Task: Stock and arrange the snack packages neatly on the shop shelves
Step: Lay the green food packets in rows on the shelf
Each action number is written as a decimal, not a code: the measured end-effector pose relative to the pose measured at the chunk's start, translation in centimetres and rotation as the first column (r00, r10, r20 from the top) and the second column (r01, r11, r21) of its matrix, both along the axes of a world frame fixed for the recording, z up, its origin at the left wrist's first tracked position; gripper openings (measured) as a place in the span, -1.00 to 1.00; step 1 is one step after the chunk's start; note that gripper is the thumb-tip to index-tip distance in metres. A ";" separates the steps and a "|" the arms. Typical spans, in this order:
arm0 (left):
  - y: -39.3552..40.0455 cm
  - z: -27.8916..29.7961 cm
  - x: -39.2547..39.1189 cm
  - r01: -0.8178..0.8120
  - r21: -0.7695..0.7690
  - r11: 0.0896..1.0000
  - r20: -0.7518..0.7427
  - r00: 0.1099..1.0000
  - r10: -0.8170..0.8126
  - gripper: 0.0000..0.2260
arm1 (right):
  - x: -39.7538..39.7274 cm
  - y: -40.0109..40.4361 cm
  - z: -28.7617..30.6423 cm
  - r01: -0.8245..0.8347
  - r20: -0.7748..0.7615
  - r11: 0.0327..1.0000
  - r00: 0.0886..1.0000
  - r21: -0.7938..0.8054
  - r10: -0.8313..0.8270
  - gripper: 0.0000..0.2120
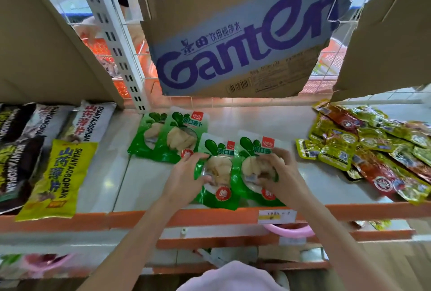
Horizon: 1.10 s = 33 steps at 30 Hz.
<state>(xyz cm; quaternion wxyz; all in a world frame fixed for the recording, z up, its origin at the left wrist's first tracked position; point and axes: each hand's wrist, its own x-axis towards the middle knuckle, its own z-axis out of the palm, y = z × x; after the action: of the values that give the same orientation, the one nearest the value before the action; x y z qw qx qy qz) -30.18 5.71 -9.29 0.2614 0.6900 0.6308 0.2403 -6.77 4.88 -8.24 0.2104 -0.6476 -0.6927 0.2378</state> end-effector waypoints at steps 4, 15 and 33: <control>-0.5 -0.2 -0.4 0.044 0.108 0.993 -0.015 0.999 -0.042 -0.58 | -0.8 -1.2 -0.9 0.215 -0.092 0.976 0.973 0.020 -0.212 -0.47; 0.7 1.0 -4.6 -0.145 0.433 0.889 -0.005 0.987 0.164 -0.68 | -3.7 0.0 -0.9 0.188 -0.045 0.981 0.981 -0.042 -0.190 -0.50; 0.0 -0.9 -7.2 -0.126 0.249 0.960 -0.248 0.950 0.189 -0.66 | -7.3 1.9 2.9 0.208 -0.840 0.977 0.524 -0.034 -0.141 -0.62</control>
<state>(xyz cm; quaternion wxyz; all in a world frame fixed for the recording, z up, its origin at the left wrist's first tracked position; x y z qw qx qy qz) -37.40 5.68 -10.17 0.0712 0.6890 0.6816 0.2358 -14.06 6.75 -5.30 0.5608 -0.5134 -0.4473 0.4710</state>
